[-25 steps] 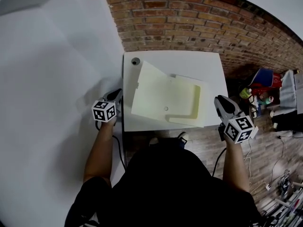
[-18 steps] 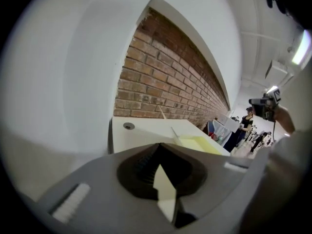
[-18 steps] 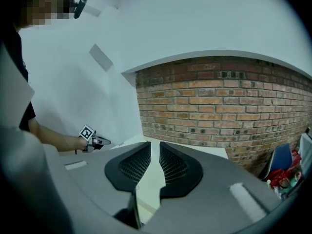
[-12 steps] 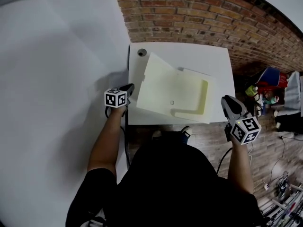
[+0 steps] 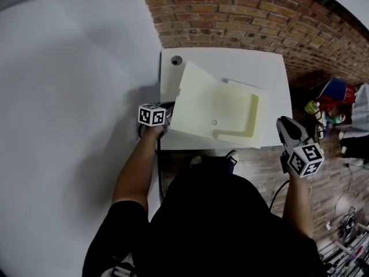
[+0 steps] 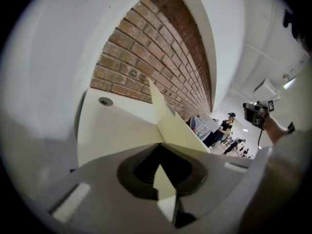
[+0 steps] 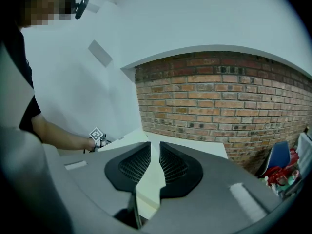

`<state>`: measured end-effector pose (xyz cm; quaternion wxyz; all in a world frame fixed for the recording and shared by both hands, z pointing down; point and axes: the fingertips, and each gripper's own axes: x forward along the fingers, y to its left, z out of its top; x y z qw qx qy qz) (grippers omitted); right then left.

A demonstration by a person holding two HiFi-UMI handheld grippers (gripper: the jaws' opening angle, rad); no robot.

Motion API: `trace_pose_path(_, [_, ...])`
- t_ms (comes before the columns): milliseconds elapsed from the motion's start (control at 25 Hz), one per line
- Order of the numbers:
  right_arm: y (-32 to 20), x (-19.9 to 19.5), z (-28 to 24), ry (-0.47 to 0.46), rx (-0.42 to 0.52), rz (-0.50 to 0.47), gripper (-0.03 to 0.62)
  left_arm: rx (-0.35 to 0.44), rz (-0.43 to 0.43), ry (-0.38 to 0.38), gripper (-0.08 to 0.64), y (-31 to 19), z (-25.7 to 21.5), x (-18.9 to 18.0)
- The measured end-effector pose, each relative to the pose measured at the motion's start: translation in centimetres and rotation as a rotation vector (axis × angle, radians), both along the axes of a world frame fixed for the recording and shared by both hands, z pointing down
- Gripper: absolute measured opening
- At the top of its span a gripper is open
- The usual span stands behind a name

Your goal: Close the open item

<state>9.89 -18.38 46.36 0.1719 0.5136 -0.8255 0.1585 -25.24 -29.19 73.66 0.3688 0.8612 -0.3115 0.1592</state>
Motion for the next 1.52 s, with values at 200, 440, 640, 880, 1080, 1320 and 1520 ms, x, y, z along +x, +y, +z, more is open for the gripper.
trace_pose_path(200, [0.2,0.5,-0.2,-0.002,0.002,0.007,0.055,-0.023,0.061,0.042,0.003,0.7,0.0,1.9])
trace_pose_path(440, [0.5,0.7,-0.4,-0.006,0.009,0.01,0.055,-0.007,0.125,0.055,0.003,1.3,-1.6,4.1])
trace_pose_path(640, [0.7,0.9,-0.3,-0.014,0.016,0.015,0.055,0.019,0.168,0.078,0.003,1.5,-3.4,5.7])
trace_pose_path(880, [1.0,1.3,-0.2,-0.022,0.02,0.024,0.055,0.022,0.216,0.086,0.003,1.9,-4.2,7.5])
trace_pose_path(1080, [1.2,2.0,-0.2,-0.026,0.018,0.034,0.055,0.031,0.259,0.109,0.003,2.3,-5.5,9.4])
trace_pose_path(1320, [1.7,2.9,-0.1,-0.034,0.018,0.049,0.055,0.051,0.323,0.128,0.006,2.9,-6.7,11.6])
trace_pose_path(1520, [1.9,3.7,0.0,-0.038,0.019,0.063,0.055,0.058,0.367,0.139,0.011,3.2,-7.3,13.4])
